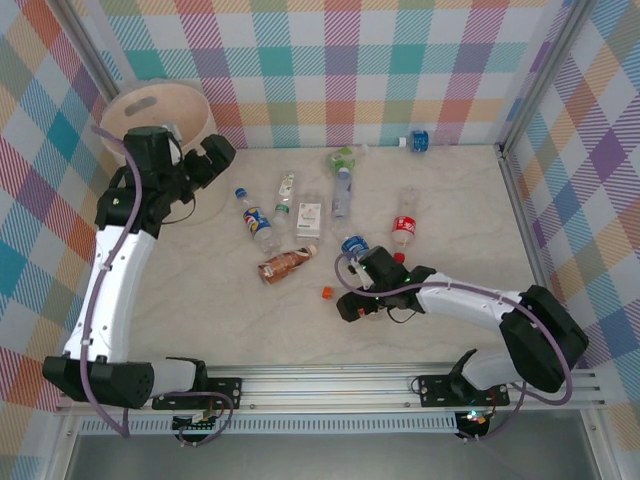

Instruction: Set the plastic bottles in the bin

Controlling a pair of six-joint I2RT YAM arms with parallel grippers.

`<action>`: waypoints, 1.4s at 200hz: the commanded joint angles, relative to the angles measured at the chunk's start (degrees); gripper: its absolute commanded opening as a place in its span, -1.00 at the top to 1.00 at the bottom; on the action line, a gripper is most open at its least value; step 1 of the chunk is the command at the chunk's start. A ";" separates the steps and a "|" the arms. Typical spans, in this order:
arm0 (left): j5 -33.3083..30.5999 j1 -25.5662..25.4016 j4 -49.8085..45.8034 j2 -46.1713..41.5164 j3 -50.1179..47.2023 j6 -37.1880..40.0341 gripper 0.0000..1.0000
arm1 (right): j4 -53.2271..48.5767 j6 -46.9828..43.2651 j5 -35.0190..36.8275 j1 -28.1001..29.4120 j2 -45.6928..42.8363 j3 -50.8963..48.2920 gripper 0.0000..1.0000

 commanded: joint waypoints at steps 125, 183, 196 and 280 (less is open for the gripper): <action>2.89 -0.58 -2.46 0.63 -3.83 1.34 -1.00 | -0.77 1.76 7.07 4.32 3.57 -0.38 -0.34; 12.28 -1.00 2.25 -1.01 -8.52 0.30 -1.00 | 2.88 0.98 7.79 4.90 -4.79 -0.76 -0.13; 15.52 -2.16 5.66 -1.89 -11.40 -1.21 -1.00 | 5.51 1.38 7.48 4.92 -7.88 -1.06 -0.10; 18.21 -15.44 11.96 -2.69 -18.88 -1.85 -1.00 | 17.39 7.58 1.86 2.69 -13.64 3.94 -0.07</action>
